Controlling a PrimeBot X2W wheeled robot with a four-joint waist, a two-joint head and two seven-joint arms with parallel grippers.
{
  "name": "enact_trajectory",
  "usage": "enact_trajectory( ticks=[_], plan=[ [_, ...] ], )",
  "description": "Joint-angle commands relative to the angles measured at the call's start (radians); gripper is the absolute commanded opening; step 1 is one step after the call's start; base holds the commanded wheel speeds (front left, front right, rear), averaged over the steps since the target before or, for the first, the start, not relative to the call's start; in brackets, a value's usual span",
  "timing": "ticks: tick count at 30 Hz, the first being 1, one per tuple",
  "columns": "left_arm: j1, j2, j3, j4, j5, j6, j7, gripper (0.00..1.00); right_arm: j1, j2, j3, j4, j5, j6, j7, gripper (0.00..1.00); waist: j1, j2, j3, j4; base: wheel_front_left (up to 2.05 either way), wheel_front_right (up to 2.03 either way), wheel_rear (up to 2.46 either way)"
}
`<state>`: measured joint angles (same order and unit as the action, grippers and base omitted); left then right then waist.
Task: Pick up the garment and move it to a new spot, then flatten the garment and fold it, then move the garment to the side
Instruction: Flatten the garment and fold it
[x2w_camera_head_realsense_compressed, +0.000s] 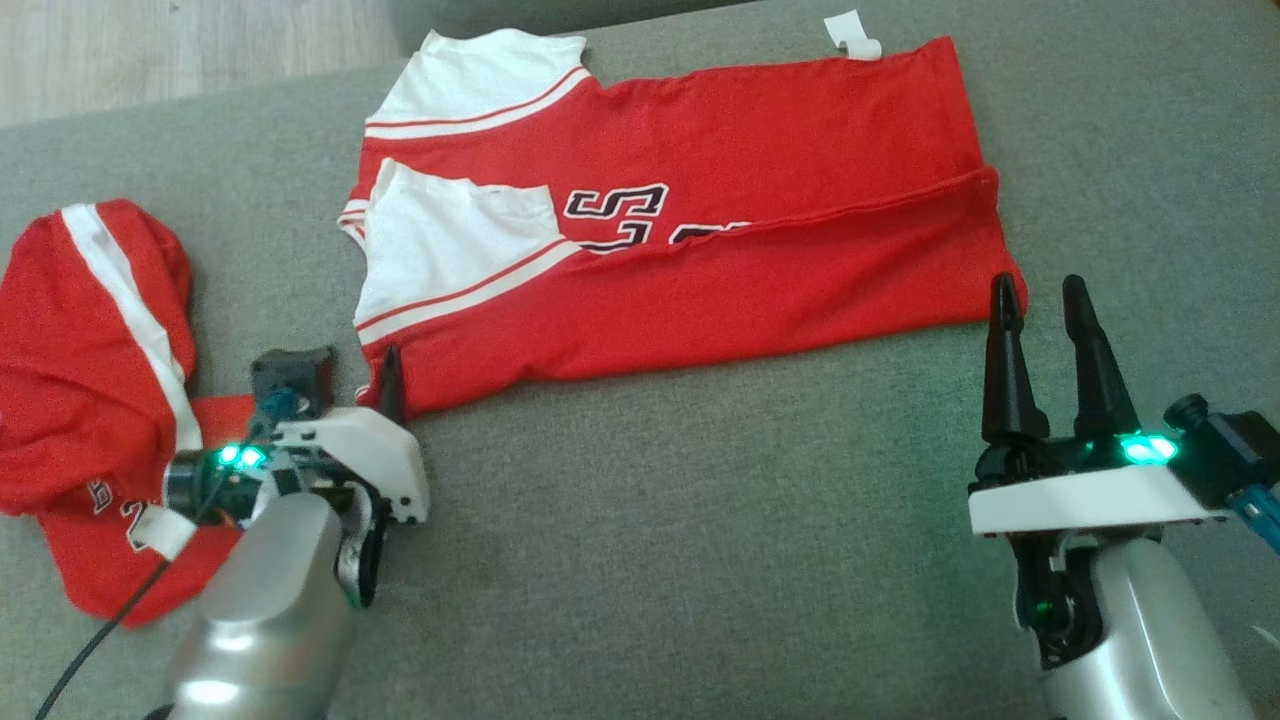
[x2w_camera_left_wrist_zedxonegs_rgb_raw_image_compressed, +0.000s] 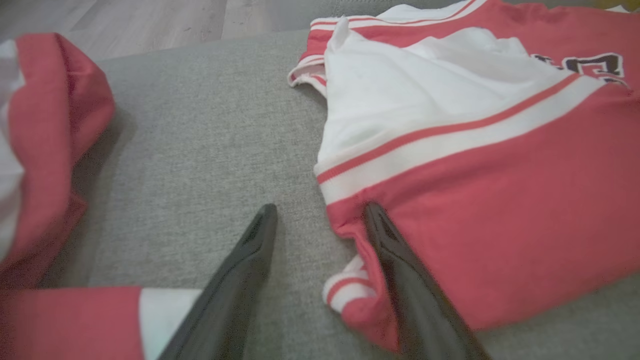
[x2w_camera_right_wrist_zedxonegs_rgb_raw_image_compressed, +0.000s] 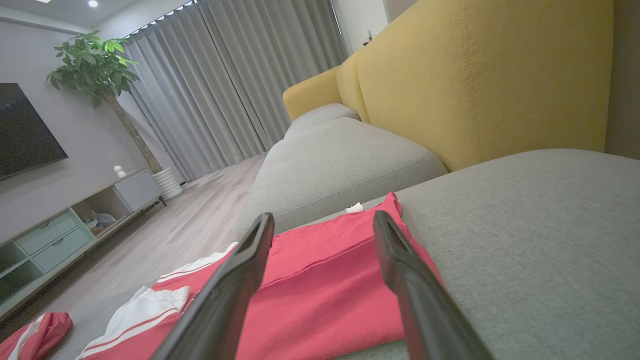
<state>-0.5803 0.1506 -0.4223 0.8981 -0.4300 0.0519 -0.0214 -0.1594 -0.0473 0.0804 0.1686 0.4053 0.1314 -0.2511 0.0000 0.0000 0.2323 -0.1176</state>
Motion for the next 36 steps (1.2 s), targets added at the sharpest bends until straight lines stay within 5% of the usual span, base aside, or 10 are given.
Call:
enact_trajectory(
  ticks=[1, 12, 31, 32, 33, 36],
  plan=[
    [0.019, 0.009, -0.001, 0.013, 0.008, -0.01, 0.021, 0.0, -0.041, -0.003, 0.022, -0.027, 0.006, -0.001, -0.011, 1.0, 0.0, 0.0, -0.008, 0.003, 0.0, 0.0, 0.0],
    [0.007, -0.03, 0.0, -0.098, -0.001, -0.017, -0.151, 0.0, -0.07, -0.003, -0.024, 0.143, -0.007, -0.001, 0.051, 1.0, 0.0, 0.0, -0.064, 0.048, 0.0, 0.0, 0.0],
    [-0.022, -0.045, -0.044, -0.301, 0.014, -0.018, -0.186, 0.0, -0.455, -0.003, -0.425, 0.737, -0.493, -0.001, 0.343, 1.0, 0.0, 0.0, 0.012, 0.13, 0.0, 0.0, 0.0],
    [-0.021, -0.044, -0.047, -0.303, 0.015, -0.018, -0.184, 0.0, -0.462, -0.003, -0.423, 0.755, -0.522, -0.001, 0.355, 0.25, 0.0, 0.0, 0.013, 0.133, 0.0, 0.0, 0.0],
    [-0.02, -0.044, -0.049, -0.305, 0.015, -0.017, -0.183, 0.0, -0.469, -0.003, -0.421, 0.766, -0.543, -0.001, 0.359, 0.0, 0.0, 0.0, 0.013, 0.134, 0.0, 0.0, 0.0],
    [-0.015, -0.038, -0.052, -0.305, 0.013, -0.016, -0.179, 0.0, -0.481, -0.003, -0.446, 0.767, -0.596, -0.001, 0.351, 0.0, 0.0, 0.0, 0.007, 0.135, 0.0, 0.0, 0.0]
  ],
)
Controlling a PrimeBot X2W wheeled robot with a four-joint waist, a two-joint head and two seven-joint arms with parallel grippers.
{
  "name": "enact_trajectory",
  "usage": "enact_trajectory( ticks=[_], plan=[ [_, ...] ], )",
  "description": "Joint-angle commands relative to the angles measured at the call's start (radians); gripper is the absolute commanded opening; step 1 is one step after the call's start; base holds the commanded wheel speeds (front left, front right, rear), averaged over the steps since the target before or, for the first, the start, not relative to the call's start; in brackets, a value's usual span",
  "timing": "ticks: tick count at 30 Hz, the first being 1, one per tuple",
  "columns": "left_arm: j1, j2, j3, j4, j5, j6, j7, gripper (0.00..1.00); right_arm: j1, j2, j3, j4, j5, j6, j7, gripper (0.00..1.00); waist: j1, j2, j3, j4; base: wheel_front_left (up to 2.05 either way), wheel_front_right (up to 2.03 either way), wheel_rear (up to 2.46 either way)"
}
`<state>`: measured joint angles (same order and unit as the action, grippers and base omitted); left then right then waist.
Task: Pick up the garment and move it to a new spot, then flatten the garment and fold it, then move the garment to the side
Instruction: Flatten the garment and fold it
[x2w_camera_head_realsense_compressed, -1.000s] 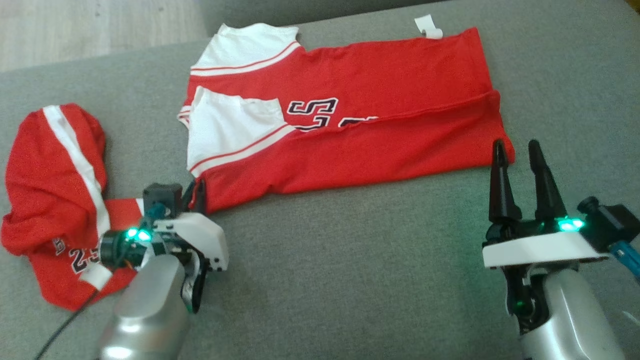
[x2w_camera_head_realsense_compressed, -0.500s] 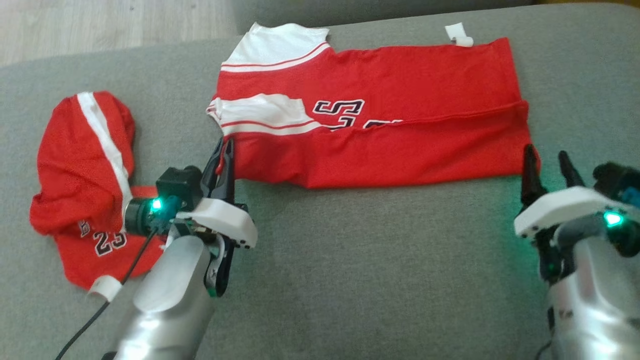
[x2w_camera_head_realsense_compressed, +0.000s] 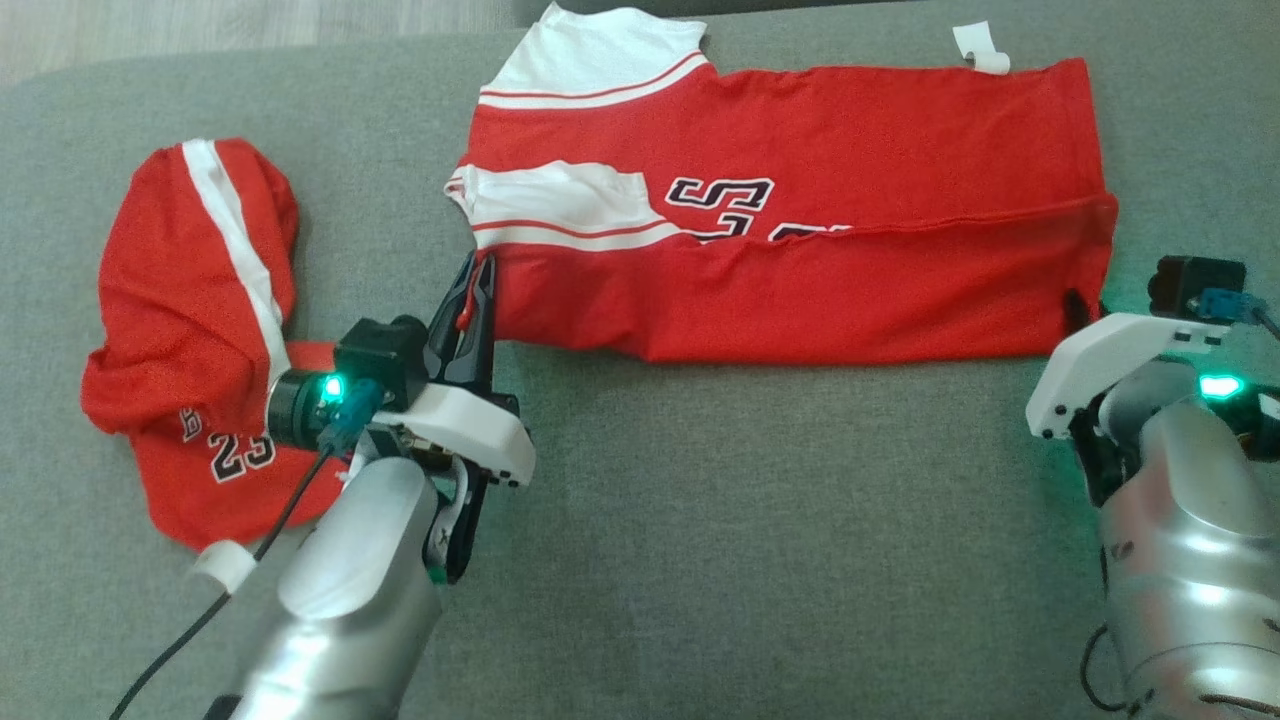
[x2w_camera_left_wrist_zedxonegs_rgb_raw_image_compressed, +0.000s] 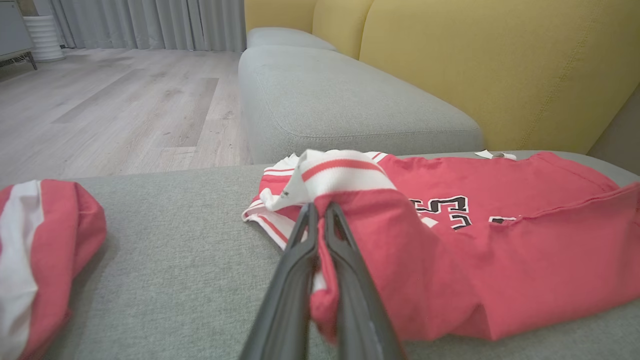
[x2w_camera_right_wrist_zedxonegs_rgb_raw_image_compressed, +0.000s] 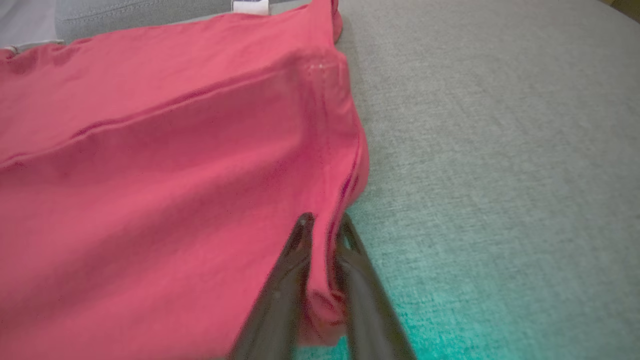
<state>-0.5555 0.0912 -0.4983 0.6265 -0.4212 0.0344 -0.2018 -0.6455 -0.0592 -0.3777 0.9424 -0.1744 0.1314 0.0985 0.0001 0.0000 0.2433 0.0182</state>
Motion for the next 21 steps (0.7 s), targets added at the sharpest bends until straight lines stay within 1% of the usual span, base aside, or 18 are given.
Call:
enact_trajectory(
  ticks=[1, 6, 11, 15, 18, 21],
  plan=[
    [-0.036, 0.024, 0.023, -0.031, 0.005, 0.003, 0.003, 0.0, 0.006, 0.009, -0.001, -0.012, -0.037, -0.001, 0.0, 0.0, -0.0001, 0.0, -0.01, -0.002, 0.0, 0.0, 0.0],
    [-0.013, 0.035, 0.01, -0.001, 0.005, 0.009, 0.026, 0.0, 0.023, 0.009, -0.057, -0.055, -0.103, -0.001, 0.003, 0.0, -0.0001, 0.0, -0.05, -0.004, 0.0, 0.0, 0.0],
    [0.016, 0.037, -0.006, 0.028, -0.001, 0.004, 0.058, 0.0, 0.053, 0.009, -0.049, -0.079, -0.101, -0.001, 0.03, 0.0, -0.0001, 0.0, -0.094, -0.005, 0.0, 0.0, 0.0],
    [0.051, 0.045, -0.015, 0.05, 0.0, 0.01, 0.053, 0.0, 0.103, 0.007, 0.032, -0.099, -0.059, -0.001, 0.067, 0.0, -0.0001, 0.0, -0.145, -0.007, 0.0, 0.0, 0.0],
    [0.076, 0.044, -0.015, 0.054, -0.01, 0.011, 0.047, 0.0, 0.145, -0.011, 0.106, -0.133, 0.018, -0.001, 0.104, 0.0, -0.0001, 0.0, -0.18, -0.008, 0.0, 0.0, 0.0],
    [0.097, 0.05, -0.014, 0.046, -0.017, 0.014, 0.042, 0.0, 0.191, -0.039, 0.171, -0.203, 0.108, -0.001, 0.157, 0.0, -0.0001, 0.0, -0.211, -0.012, 0.0, 0.0, 0.0]
  ],
)
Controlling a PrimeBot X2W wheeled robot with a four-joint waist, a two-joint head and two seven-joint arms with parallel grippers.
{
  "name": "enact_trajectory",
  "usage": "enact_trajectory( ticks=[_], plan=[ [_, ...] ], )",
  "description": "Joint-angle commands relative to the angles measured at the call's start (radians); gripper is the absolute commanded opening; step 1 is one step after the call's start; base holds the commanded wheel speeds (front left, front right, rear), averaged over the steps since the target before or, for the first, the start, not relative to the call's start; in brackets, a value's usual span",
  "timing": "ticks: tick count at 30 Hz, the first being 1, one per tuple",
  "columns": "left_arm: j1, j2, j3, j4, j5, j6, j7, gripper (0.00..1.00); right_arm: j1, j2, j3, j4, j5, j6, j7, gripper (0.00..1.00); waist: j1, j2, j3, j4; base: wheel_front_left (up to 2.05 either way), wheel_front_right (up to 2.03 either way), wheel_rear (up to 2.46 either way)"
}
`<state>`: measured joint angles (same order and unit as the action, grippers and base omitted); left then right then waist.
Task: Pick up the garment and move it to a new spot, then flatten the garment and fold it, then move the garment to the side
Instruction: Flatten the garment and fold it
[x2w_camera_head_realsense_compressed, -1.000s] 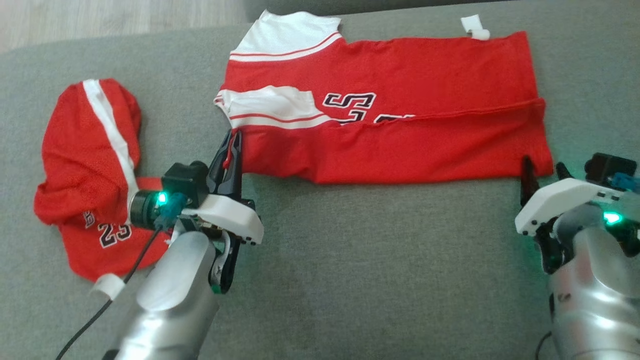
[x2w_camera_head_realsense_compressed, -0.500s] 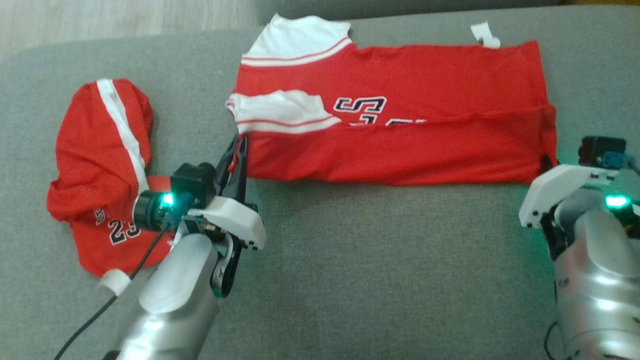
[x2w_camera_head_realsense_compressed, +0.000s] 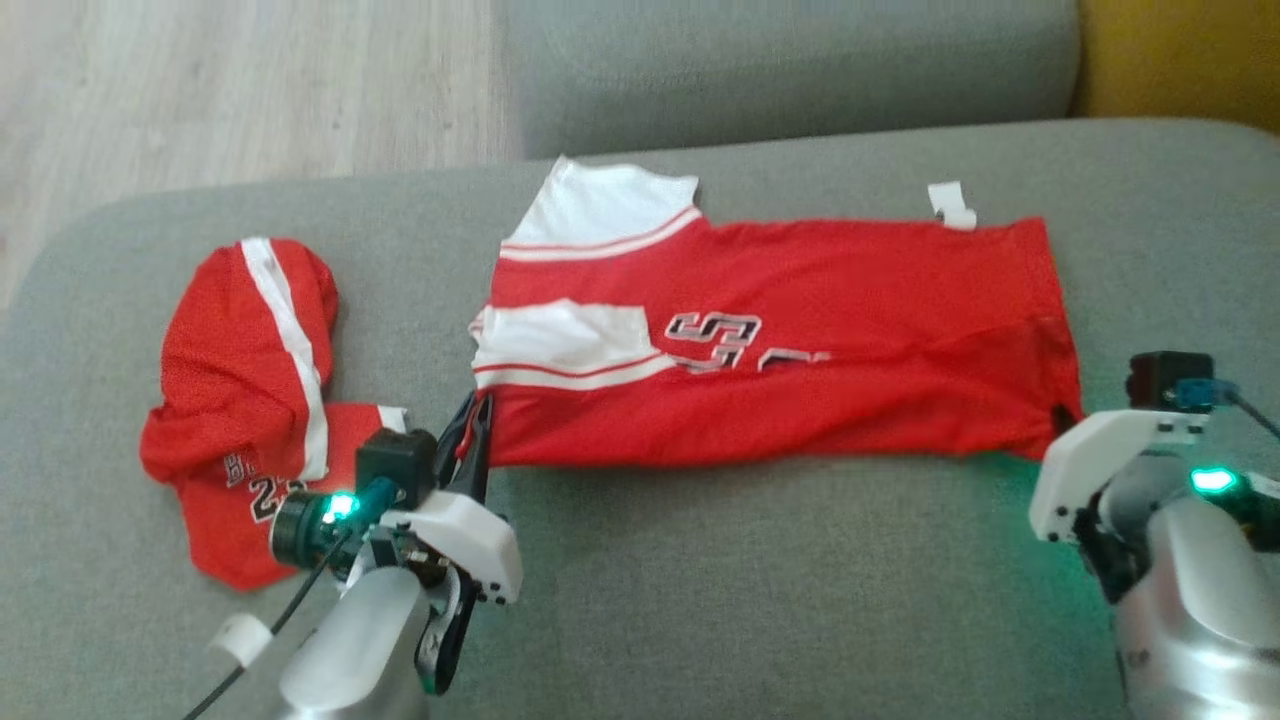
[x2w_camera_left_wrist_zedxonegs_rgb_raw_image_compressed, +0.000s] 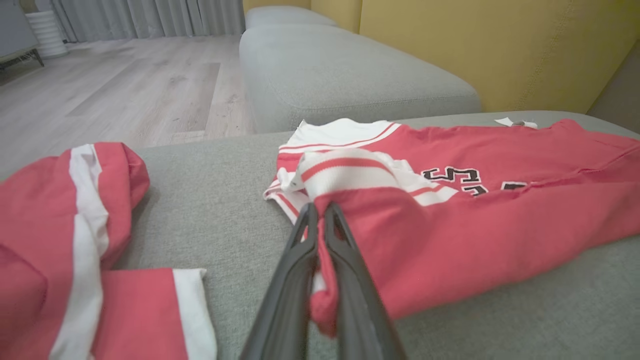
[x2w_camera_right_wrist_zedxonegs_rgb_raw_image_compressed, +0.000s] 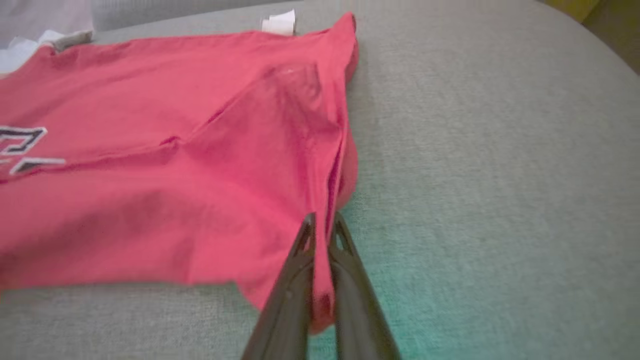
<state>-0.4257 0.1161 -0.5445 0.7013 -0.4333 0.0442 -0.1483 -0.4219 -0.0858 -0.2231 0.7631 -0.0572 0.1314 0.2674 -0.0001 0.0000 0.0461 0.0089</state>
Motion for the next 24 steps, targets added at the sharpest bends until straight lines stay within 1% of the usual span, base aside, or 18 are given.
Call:
enact_trajectory(
  ticks=[1, 5, 8, 10, 13, 15, 18, 21, 24],
  plan=[
    [-0.026, 0.028, 0.033, -0.035, -0.006, 0.007, -0.011, 0.0, -0.013, -0.022, 0.034, -0.055, 0.024, -0.001, 0.011, 0.0, 0.0001, 0.0, -0.022, -0.003, 0.0, 0.0, 0.0],
    [0.002, 0.038, 0.026, -0.066, -0.01, 0.012, 0.008, 0.0, 0.086, -0.065, 0.105, -0.196, 0.157, -0.001, 0.127, 0.0, 0.0001, 0.0, -0.062, -0.002, 0.0, 0.0, 0.0],
    [0.031, 0.051, 0.017, -0.089, -0.017, 0.01, 0.039, 0.0, 0.179, -0.103, 0.139, -0.319, 0.245, -0.001, 0.219, 0.0, 0.0001, 0.0, -0.085, -0.002, 0.0, 0.0, 0.0],
    [0.054, 0.064, -0.001, -0.092, -0.016, 0.001, 0.084, 0.0, 0.238, -0.131, 0.153, -0.395, 0.288, -0.001, 0.272, 0.0, 0.0001, 0.0, -0.097, -0.003, 0.0, 0.0, 0.0],
    [0.083, 0.075, -0.017, -0.114, -0.02, -0.006, 0.119, 0.0, 0.314, -0.156, 0.148, -0.495, 0.33, -0.001, 0.331, 0.0, 0.0001, 0.0, -0.109, -0.004, 0.0, 0.0, 0.0],
    [0.101, 0.079, -0.025, -0.131, -0.024, -0.006, 0.143, 0.0, 0.354, -0.16, 0.137, -0.546, 0.348, -0.001, 0.359, 0.0, 0.0001, 0.0, -0.11, -0.003, 0.0, 0.0, 0.0],
    [0.122, 0.089, -0.033, -0.154, -0.026, 0.001, 0.165, 0.0, 0.4, -0.149, 0.119, -0.601, 0.358, -0.001, 0.377, 0.0, 0.0001, 0.0, -0.106, -0.001, 0.0, 0.0, 0.0],
    [0.135, 0.095, -0.038, -0.177, -0.026, 0.01, 0.175, 0.0, 0.436, -0.125, 0.104, -0.637, 0.353, -0.001, 0.378, 0.0, 0.0001, 0.0, -0.095, 0.001, 0.0, 0.0, 0.0],
    [0.136, 0.095, -0.041, -0.185, -0.026, 0.015, 0.176, 0.0, 0.448, -0.11, 0.095, -0.647, 0.338, -0.001, 0.36, 0.0, 0.0001, 0.0, -0.084, 0.003, 0.0, 0.0, 0.0]
  ],
)
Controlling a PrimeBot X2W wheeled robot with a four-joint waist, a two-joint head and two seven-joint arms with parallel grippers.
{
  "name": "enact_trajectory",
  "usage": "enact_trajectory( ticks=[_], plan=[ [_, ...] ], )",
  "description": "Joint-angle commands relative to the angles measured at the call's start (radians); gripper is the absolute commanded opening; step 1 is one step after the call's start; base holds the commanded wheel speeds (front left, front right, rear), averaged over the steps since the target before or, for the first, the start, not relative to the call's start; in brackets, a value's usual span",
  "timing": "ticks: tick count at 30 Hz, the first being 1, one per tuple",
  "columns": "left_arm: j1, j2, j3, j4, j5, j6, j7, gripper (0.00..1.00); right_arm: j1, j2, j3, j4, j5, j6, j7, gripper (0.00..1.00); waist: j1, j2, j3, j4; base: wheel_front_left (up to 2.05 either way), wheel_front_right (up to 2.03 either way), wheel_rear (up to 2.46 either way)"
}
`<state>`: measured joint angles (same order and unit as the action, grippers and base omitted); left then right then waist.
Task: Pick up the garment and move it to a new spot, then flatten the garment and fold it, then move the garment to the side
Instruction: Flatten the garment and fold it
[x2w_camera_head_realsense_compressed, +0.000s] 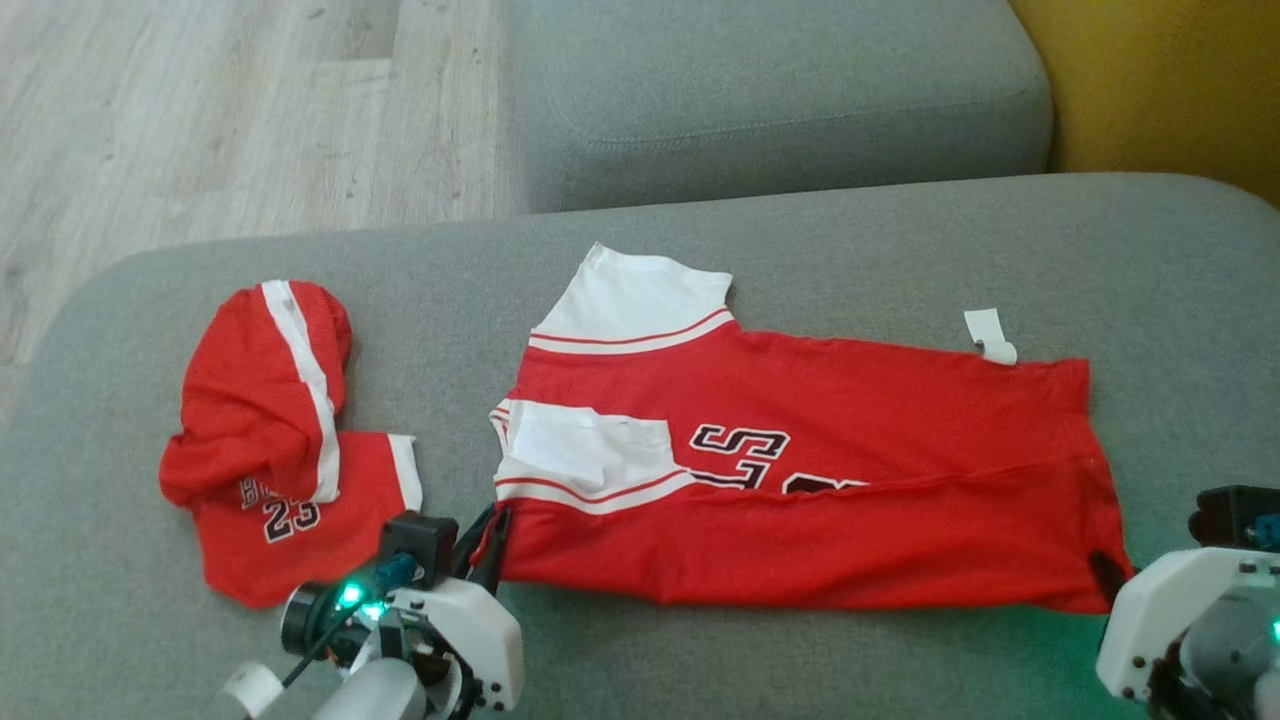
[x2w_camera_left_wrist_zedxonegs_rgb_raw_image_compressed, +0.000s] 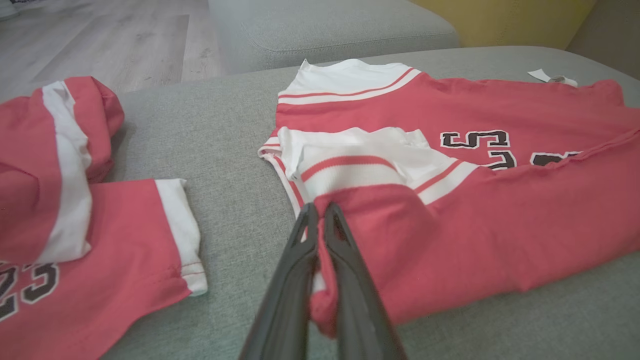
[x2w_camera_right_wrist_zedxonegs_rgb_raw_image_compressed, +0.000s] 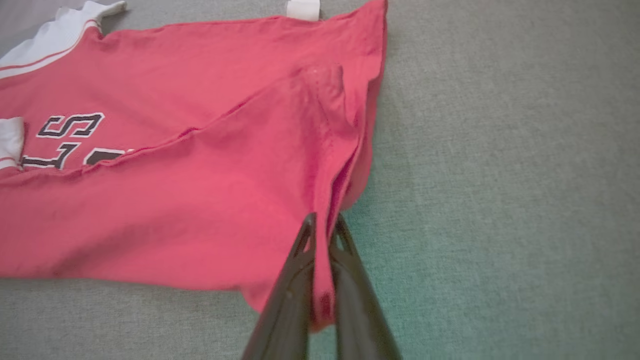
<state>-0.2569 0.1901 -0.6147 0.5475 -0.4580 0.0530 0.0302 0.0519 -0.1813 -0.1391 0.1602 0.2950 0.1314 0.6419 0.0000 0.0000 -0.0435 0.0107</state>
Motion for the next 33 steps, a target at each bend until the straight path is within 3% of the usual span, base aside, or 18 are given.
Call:
enact_trajectory(
  ticks=[1, 3, 4, 5, 7, 10, 16, 21, 25, 29, 33],
  plan=[
    [-0.033, 0.02, 0.027, -0.032, -0.001, 0.008, -0.003, 0.0, -0.023, -0.009, 0.01, -0.044, -0.02, -0.001, -0.023, 0.0, 0.0, 0.0, 0.009, 0.001, 0.0, 0.0, 0.0],
    [-0.035, 0.019, 0.026, -0.033, -0.002, 0.009, -0.004, 0.0, -0.021, 0.01, -0.003, -0.043, -0.029, -0.001, -0.042, 0.0, 0.0, 0.0, 0.015, 0.0, 0.0, 0.0, 0.0],
    [-0.037, 0.019, 0.026, -0.033, -0.002, 0.01, -0.008, 0.0, -0.022, 0.017, -0.009, -0.044, -0.038, -0.001, -0.055, 0.63, 0.0, 0.0, 0.018, -0.001, 0.0, 0.0, 0.0],
    [-0.039, 0.018, 0.03, -0.034, -0.002, 0.013, -0.02, 0.0, -0.024, 0.028, -0.019, -0.043, -0.043, -0.001, -0.067, 1.0, 0.0, 0.0, 0.021, -0.003, 0.0, 0.0, 0.0],
    [-0.044, 0.02, 0.03, -0.032, 0.003, 0.015, -0.044, 0.93, -0.031, 0.051, -0.048, -0.047, -0.052, -0.001, -0.101, 1.0, 0.0, 0.0, 0.025, -0.007, 0.0, 0.0, 0.0],
    [-0.05, 0.018, 0.037, -0.034, 0.005, 0.017, -0.082, 1.0, -0.044, 0.073, -0.072, -0.059, -0.063, -0.001, -0.146, 1.0, 0.0, 0.0, 0.03, -0.012, 0.0, 0.0, 0.0],
    [-0.081, 0.013, 0.089, -0.053, 0.008, 0.038, -0.249, 1.0, -0.079, 0.114, -0.029, -0.159, -0.087, -0.001, -0.46, 1.0, 0.0, 0.0, 0.06, -0.042, 0.0, 0.0, 0.0],
    [-0.1, 0.007, 0.15, -0.138, 0.013, 0.022, -0.29, 1.0, -0.066, 0.128, 0.032, -0.164, -0.096, -0.001, -0.686, 1.0, 0.0, 0.0, 0.103, -0.075, 0.0, 0.0, 0.0],
    [-0.127, 0.015, 0.214, -0.231, 0.044, -0.011, -0.291, 1.0, -0.078, 0.13, 0.067, -0.121, -0.075, -0.001, -0.799, 1.0, 0.0, 0.0, 0.145, -0.113, 0.0, 0.0, 0.0],
    [-0.218, 0.058, 0.225, -0.211, 0.063, -0.07, -0.287, 1.0, -0.116, 0.131, 0.11, -0.086, -0.069, -0.001, -0.846, 1.0, 0.0, 0.0, 0.195, -0.162, 0.0, 0.0, 0.0],
    [-0.381, 0.128, 0.208, -0.116, 0.056, -0.139, -0.137, 1.0, -0.166, 0.131, 0.132, -0.065, -0.046, -0.001, -0.869, 1.0, 0.0, 0.0, 0.258, -0.217, 0.0, 0.0, 0.0]
  ],
)
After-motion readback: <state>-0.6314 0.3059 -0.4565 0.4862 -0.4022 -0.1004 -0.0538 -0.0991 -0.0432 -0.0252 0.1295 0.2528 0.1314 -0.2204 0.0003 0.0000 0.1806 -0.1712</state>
